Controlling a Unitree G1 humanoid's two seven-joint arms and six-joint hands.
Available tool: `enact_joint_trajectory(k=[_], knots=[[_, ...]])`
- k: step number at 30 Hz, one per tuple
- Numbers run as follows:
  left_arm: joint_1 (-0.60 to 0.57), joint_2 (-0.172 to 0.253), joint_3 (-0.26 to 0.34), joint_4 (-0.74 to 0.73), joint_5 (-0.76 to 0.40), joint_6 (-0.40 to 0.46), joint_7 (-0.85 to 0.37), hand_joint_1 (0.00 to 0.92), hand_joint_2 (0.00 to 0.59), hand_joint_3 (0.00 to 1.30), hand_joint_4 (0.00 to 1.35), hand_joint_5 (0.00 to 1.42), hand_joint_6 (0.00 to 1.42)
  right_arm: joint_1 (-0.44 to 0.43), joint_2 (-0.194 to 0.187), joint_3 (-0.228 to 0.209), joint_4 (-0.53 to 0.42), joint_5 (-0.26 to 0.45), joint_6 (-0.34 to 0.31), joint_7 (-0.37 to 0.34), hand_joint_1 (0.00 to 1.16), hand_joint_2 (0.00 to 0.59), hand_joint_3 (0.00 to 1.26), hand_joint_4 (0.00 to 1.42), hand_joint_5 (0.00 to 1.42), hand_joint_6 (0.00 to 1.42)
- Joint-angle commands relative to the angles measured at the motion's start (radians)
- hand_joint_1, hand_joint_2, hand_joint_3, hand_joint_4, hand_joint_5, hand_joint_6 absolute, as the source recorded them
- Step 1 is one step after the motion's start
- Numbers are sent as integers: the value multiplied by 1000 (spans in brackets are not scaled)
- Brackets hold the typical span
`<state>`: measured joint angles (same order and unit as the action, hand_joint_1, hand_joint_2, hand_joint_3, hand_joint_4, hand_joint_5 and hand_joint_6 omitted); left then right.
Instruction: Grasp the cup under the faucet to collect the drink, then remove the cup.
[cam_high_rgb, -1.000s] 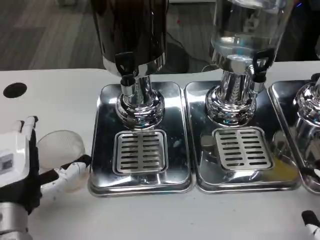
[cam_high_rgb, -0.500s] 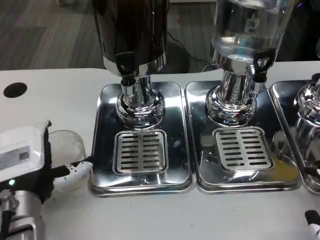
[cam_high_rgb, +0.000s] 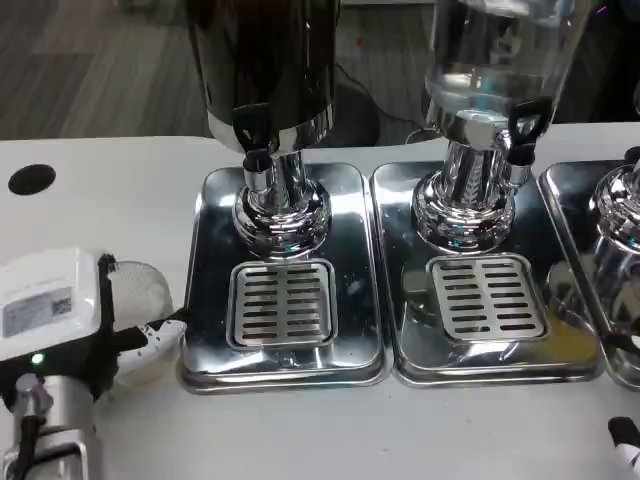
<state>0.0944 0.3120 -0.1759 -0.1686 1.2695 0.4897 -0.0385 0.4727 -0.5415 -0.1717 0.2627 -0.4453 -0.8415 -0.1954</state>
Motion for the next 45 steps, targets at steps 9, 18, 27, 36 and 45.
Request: enact_joint_trajectory(k=[9,18,27,36,45], knots=[[5,8,-20,19,4,4,101,335,152,470,548,764,875,-8,0,6,-1,5,0,16,419,405,149,34,2,0],[19,5,-14,-18,-3,1,126,335,156,508,590,811,913,-10,2,11,-5,7,1,18,416,404,149,34,2,0],[25,0,-5,-81,-9,-6,119,335,157,519,604,821,926,-12,2,15,-2,8,0,19,415,404,149,34,2,0],[2,-23,-8,-120,-12,-17,113,335,158,519,604,822,930,-9,-1,14,10,14,-11,16,415,404,149,34,2,0],[-35,-49,-38,-113,3,-21,124,335,158,519,604,822,928,-3,-9,6,19,27,-24,17,415,404,149,34,2,0]])
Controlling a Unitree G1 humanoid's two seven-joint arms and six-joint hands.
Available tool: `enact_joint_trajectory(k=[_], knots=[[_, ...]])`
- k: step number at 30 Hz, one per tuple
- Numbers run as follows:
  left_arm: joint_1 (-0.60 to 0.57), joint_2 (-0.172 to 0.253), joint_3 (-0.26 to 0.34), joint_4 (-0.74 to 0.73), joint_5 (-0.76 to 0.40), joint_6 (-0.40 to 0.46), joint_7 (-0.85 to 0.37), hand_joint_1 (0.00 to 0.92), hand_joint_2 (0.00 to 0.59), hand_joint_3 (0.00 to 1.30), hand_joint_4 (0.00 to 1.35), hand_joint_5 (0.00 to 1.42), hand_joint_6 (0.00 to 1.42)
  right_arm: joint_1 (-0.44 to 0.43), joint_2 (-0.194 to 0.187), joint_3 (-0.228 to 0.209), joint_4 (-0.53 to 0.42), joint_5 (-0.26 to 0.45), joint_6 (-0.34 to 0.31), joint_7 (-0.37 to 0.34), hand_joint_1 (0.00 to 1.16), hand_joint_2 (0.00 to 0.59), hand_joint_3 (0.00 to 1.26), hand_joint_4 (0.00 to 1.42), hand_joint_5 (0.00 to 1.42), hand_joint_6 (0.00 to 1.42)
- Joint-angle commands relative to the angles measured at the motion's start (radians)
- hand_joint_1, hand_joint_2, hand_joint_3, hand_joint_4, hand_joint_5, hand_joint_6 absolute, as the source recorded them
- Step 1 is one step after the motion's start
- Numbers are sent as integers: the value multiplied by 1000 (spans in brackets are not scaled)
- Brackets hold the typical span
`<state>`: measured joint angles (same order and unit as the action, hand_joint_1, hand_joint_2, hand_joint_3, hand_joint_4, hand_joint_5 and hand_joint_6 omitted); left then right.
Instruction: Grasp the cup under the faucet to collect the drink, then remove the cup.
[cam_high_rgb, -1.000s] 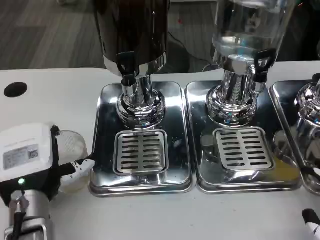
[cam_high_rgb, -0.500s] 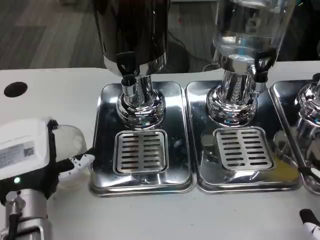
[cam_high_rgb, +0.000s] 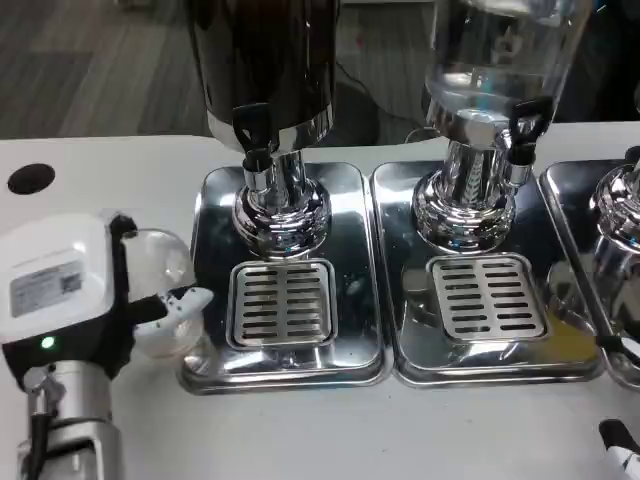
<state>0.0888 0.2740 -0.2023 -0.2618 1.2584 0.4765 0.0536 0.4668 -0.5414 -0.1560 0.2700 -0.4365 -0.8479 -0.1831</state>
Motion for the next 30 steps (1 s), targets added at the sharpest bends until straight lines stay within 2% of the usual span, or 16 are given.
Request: enact_joint_trajectory(k=[1,22,30], knots=[[-32,-17,-16,-17,12,-12,44,335,159,519,599,822,917,3,-10,-11,15,20,-20,4,415,404,149,34,2,0],[-166,-120,-132,187,3,-13,146,335,160,500,580,804,918,4,-29,-34,58,70,-54,24,413,404,149,34,13,0],[-218,-142,-151,268,-13,-10,174,335,160,497,566,804,911,1,-32,-37,88,83,-67,32,413,404,149,34,14,0]])
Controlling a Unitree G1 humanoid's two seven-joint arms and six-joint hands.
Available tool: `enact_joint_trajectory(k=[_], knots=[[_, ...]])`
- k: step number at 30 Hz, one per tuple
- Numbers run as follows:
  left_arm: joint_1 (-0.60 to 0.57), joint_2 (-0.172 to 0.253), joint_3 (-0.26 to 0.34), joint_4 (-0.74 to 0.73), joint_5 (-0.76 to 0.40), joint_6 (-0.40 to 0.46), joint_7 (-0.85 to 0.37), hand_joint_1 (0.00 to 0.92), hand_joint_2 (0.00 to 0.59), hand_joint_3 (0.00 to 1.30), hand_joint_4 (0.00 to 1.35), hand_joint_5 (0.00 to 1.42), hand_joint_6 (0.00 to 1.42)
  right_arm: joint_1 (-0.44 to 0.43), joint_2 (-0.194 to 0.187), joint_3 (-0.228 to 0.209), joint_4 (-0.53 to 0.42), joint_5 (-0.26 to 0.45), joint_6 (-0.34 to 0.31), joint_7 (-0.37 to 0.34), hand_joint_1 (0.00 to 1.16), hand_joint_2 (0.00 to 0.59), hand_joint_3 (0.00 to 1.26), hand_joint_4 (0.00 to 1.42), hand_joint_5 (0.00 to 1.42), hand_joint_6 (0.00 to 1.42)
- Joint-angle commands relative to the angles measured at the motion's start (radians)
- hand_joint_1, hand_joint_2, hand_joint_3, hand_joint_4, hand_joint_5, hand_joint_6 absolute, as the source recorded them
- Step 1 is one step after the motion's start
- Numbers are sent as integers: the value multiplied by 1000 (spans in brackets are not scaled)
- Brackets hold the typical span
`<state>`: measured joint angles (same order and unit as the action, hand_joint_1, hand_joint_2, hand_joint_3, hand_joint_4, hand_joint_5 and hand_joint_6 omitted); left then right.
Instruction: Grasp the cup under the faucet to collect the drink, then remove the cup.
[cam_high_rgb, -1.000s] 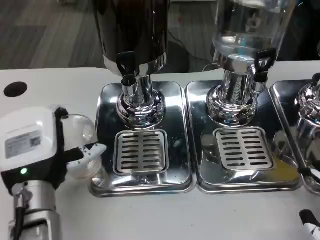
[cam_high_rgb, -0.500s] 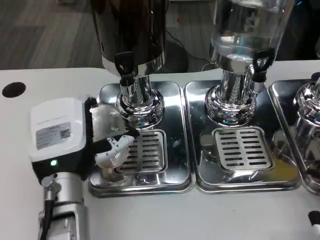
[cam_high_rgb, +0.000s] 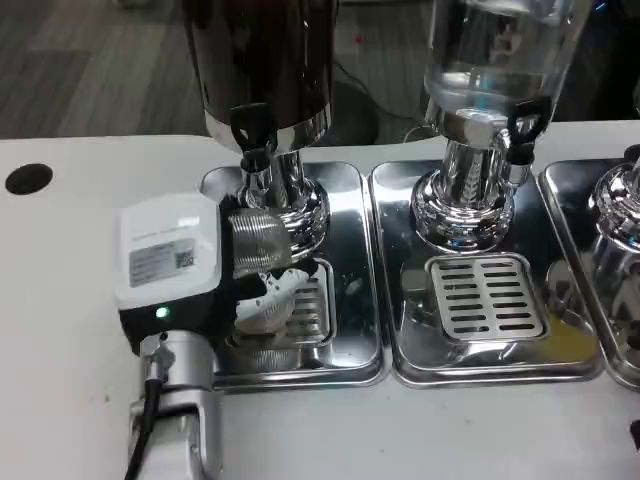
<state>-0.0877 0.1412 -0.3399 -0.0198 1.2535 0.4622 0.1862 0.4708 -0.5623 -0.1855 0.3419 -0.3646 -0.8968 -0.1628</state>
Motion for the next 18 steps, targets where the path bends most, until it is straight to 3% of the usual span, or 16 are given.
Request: enact_joint_trajectory(k=[1,15,18], knots=[[-45,-10,-14,31,-9,6,44,335,160,497,565,803,909,-4,-12,-8,19,12,-19,13,413,404,149,34,14,0],[-97,-16,-36,107,-47,17,77,335,156,464,523,776,887,-32,-11,-4,57,17,-21,26,413,404,149,34,14,0],[-106,-18,-40,121,-56,20,76,277,129,397,453,724,861,-37,-12,-4,64,20,-20,30,413,404,149,34,14,0]])
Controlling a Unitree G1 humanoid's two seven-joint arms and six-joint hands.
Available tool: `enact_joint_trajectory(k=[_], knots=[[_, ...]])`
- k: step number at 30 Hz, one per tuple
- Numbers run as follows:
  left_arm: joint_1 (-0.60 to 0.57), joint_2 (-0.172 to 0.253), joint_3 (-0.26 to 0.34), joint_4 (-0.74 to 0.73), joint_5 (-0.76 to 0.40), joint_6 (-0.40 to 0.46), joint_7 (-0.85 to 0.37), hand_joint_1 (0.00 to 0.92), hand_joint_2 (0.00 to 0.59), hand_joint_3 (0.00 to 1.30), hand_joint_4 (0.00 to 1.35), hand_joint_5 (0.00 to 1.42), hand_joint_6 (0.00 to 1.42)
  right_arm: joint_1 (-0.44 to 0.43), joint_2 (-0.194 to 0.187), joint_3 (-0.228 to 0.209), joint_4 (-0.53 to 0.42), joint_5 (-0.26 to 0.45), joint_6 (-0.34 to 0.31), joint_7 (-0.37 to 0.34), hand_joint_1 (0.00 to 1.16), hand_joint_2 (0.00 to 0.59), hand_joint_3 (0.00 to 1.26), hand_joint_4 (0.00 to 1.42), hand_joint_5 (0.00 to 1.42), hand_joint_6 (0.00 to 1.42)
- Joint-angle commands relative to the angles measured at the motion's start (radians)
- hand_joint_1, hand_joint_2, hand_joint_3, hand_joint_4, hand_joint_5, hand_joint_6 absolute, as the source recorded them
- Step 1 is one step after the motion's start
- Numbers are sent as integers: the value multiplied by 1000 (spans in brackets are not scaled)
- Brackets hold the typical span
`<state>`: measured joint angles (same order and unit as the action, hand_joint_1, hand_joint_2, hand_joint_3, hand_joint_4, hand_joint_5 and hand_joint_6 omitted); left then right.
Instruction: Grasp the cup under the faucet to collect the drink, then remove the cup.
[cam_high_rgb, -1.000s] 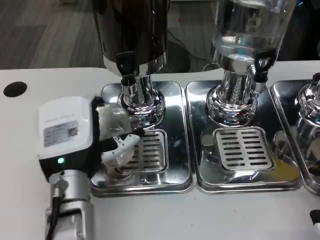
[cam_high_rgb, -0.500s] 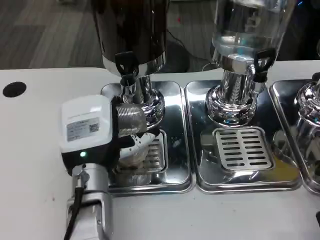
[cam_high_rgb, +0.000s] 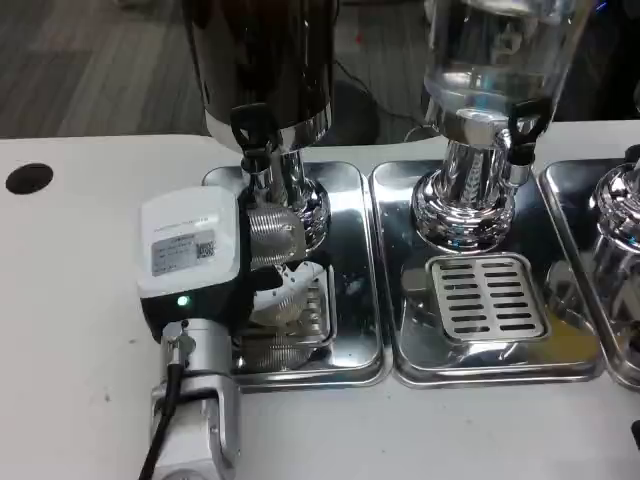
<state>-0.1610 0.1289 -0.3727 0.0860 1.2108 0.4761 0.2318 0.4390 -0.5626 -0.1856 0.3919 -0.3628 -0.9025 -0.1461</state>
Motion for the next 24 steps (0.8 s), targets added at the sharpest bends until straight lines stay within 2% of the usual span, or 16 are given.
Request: enact_joint_trajectory(k=[1,6,18,24], knots=[[-34,-5,-8,18,-17,6,30,254,129,380,441,715,847,-7,-12,-4,16,18,-14,14,412,404,149,34,14,0],[-40,1,-11,30,-38,9,24,196,102,351,394,677,818,-13,-13,-2,25,20,-14,18,412,404,149,34,14,0],[-35,12,-14,10,-50,6,17,168,88,342,368,651,811,-31,-10,2,32,21,-11,26,412,404,149,34,25,0],[-1,32,-19,-64,-52,4,-2,127,72,319,330,620,811,-32,-8,0,33,20,-9,26,412,404,149,34,25,0]])
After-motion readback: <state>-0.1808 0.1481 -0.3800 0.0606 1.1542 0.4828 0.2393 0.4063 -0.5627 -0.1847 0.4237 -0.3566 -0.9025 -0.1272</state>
